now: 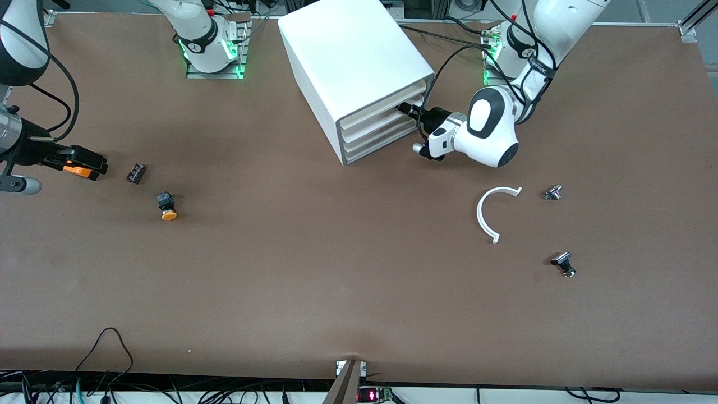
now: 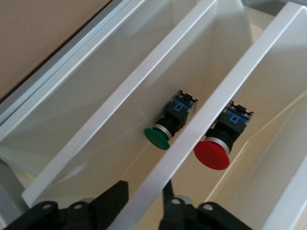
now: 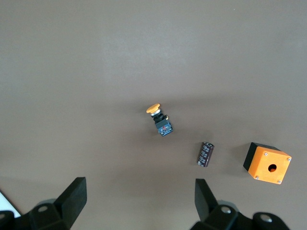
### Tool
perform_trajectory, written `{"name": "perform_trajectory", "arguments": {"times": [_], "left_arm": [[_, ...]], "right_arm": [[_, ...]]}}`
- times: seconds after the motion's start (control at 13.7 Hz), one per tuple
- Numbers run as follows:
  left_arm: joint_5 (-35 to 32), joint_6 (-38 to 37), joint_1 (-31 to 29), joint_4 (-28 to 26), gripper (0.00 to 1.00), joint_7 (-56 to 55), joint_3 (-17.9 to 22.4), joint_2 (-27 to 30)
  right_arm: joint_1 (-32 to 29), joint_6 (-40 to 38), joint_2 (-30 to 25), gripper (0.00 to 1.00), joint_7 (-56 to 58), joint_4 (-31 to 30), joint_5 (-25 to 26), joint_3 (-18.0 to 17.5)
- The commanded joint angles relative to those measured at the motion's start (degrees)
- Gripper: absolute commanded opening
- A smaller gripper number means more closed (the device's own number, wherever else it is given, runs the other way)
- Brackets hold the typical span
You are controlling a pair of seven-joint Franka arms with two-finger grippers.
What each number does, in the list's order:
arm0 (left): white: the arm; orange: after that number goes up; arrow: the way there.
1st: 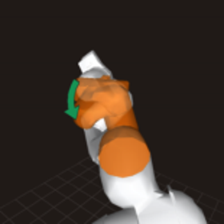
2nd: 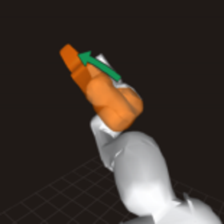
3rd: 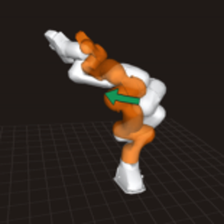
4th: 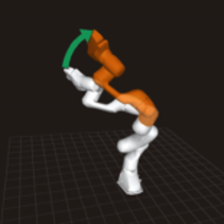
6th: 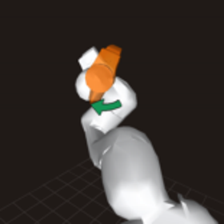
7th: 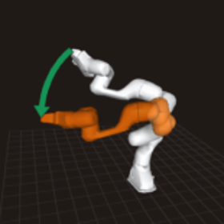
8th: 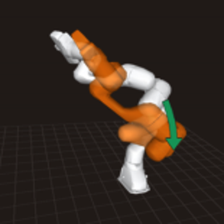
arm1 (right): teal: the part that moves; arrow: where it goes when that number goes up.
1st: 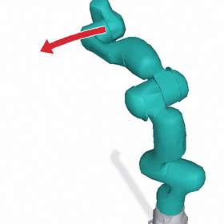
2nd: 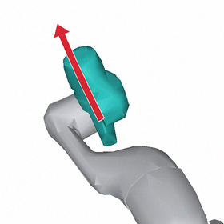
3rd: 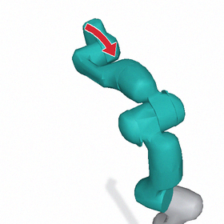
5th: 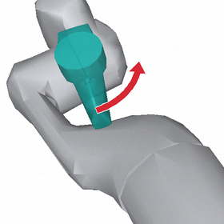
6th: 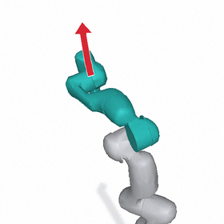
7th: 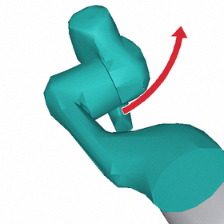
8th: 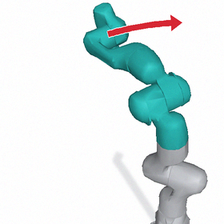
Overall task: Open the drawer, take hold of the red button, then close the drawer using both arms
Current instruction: 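Pull the drawer open with the left gripper while the right gripper rises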
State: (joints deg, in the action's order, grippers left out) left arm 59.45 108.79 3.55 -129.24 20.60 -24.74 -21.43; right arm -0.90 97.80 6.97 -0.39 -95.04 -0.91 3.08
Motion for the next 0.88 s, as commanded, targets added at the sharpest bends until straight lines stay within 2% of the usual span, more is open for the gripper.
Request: {"name": "perform_trajectory", "arguments": {"times": [0.0, 0.15, 0.44, 0.58, 0.8], "left_arm": [[-0.38, 6.22, -0.91, -0.75, 0.09, 1.46, 0.91, 0.07], [-0.47, 10.72, -0.92, 0.91, 0.0, 3.9, 3.01, 0.16], [-0.47, 12.85, -1.09, 4.26, 0.0, 7.88, 8.64, 0.16], [-0.65, 12.85, -1.44, 5.75, 0.0, 7.88, 9.53, 0.16], [-5.65, 12.94, -1.53, 8.65, 0.0, 7.35, 10.14, 0.07]], "right_arm": [[1.33, -0.86, 3.2, 1.0, 0.64, 1.53, -0.85, -0.01], [2.12, -0.68, 4.54, 1.0, 0.91, 1.97, -0.67, -0.01], [3.96, 0.72, 7.25, 1.0, 1.35, 3.02, -0.59, -0.18], [6.16, 4.23, 8.31, 1.0, 1.44, 3.02, -0.41, -0.27], [8.36, 7.49, 10.07, 1.0, 1.35, 3.02, -0.85, -0.36]]}}
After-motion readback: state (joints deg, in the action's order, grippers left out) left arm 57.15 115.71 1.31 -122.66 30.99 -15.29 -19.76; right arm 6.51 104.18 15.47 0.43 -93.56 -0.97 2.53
